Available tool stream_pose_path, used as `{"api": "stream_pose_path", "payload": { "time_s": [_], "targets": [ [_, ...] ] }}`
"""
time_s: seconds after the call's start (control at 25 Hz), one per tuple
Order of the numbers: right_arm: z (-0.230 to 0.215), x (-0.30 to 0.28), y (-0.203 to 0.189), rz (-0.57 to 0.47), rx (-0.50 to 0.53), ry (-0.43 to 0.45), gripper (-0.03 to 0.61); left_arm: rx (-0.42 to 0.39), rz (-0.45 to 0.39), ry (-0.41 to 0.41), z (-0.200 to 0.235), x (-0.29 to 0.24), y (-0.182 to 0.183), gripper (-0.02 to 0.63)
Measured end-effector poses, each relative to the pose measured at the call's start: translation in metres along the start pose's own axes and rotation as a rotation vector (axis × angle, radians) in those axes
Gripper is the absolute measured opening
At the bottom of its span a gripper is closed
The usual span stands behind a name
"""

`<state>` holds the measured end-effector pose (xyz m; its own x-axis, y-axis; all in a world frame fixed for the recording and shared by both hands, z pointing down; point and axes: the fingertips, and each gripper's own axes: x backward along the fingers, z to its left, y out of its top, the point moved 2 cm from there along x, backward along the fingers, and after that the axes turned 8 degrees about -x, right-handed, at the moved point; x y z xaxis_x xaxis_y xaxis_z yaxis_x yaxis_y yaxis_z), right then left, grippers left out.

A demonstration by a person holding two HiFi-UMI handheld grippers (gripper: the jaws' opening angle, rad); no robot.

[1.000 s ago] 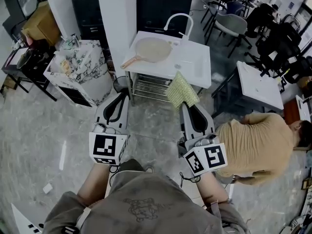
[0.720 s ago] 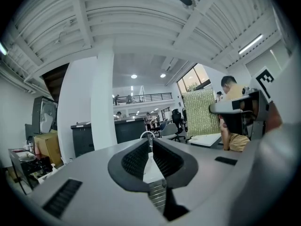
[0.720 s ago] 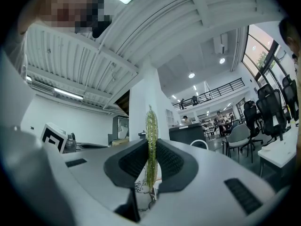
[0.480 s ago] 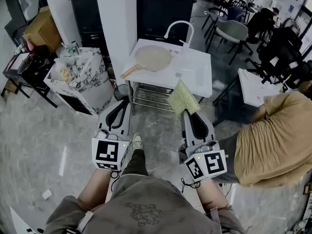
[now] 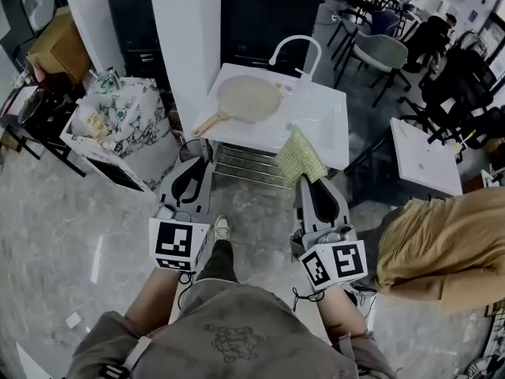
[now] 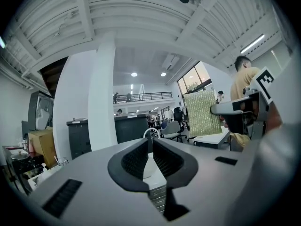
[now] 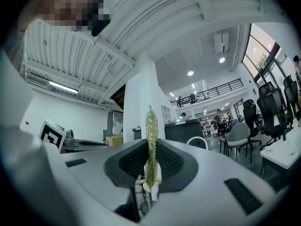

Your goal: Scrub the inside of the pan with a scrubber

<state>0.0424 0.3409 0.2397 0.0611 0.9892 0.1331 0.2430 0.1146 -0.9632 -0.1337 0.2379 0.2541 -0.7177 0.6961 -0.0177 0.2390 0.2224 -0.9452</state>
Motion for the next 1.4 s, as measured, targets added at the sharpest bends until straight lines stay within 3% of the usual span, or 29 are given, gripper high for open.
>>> {"api": "stream_pose_path", "payload": {
  "time_s": [0.4,1.12,1.4],
  "targets": [
    [-0.026,-0.109,-0.014,0.056,0.010,-0.022,0.066,0.047,0.054,-0.028,0.062,-0.089,-0.038,0.040],
    [-0.092,-0.314,-0.035,0.118,0.012,-0.090,0.067,0.077,0.145,-0.164,0.163,-0.263,-0.091,0.044],
    [-0.118,-0.360,-0.042,0.145,0.036,-0.134,0.067,0.078,0.219,-0.254,0.170,-0.297,-0.113,0.157]
  ]
}}
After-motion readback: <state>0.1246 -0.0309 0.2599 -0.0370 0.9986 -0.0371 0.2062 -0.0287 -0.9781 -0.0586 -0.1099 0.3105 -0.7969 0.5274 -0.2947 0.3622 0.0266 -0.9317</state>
